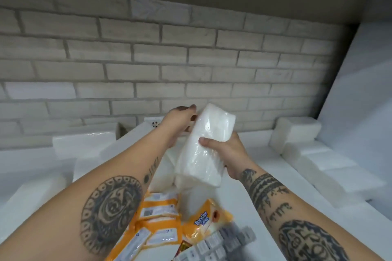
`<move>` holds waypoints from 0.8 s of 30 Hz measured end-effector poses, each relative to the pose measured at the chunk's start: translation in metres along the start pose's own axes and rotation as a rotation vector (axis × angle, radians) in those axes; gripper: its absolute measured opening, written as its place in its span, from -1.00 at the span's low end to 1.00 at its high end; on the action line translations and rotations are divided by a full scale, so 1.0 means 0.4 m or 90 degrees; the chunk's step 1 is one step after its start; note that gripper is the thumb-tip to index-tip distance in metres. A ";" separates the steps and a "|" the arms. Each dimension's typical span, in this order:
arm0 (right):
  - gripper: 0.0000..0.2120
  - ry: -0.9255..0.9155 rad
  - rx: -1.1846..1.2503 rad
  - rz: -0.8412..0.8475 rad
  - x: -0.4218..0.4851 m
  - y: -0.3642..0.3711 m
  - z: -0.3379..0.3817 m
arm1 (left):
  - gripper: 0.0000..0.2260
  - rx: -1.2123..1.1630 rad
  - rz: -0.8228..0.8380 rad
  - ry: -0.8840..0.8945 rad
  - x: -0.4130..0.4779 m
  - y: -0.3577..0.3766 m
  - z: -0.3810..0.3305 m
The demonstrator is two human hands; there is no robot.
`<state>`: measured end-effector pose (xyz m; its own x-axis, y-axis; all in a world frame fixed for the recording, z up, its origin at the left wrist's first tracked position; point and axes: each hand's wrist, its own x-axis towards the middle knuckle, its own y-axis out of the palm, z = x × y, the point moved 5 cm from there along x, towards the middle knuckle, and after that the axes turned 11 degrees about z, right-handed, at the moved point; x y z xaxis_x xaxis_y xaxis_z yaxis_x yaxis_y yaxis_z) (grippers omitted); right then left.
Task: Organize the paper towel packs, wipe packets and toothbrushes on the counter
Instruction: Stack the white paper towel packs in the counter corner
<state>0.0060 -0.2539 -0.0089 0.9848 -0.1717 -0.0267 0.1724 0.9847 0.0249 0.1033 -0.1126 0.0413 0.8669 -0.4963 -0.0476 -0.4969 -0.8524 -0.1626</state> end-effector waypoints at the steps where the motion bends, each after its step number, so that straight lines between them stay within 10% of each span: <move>1: -0.45 -0.019 0.033 -0.005 -0.009 -0.039 0.005 | -0.83 -0.013 0.010 0.018 0.018 0.031 -0.014; 15: -0.44 -0.137 0.253 -0.111 0.001 -0.506 -0.026 | -0.37 -0.052 0.384 -0.169 0.168 0.482 0.071; 24: -0.18 -0.030 0.226 -0.227 0.044 -0.811 -0.100 | -0.54 0.013 0.298 -0.099 0.340 0.756 0.047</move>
<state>-0.0335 -0.5752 -0.0575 0.8619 -0.5046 -0.0505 0.4870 0.7956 0.3603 0.0719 -0.4347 -0.0327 0.5477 -0.7932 -0.2663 -0.8347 -0.5400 -0.1084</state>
